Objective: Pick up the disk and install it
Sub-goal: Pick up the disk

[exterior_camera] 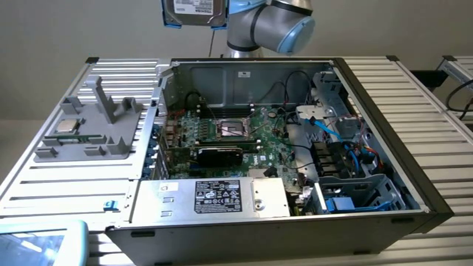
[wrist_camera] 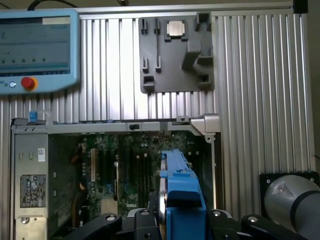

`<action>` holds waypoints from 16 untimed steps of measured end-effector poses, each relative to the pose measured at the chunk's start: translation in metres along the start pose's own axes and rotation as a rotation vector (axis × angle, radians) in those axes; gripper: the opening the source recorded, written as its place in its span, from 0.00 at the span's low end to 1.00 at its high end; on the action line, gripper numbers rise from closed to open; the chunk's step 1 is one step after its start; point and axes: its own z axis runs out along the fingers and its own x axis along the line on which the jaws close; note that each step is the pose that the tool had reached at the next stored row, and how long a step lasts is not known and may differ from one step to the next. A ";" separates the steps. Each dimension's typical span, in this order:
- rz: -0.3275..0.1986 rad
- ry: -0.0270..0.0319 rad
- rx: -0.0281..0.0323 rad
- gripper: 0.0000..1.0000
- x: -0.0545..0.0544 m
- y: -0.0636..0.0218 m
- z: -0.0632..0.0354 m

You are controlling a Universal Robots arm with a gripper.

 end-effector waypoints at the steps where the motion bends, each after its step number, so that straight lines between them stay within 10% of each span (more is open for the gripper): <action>1: 0.000 0.0001 -0.0025 0.37 0.003 -0.0032 -0.0002; 16: 0.000 0.0022 -0.0374 0.37 0.038 -0.0559 -0.0031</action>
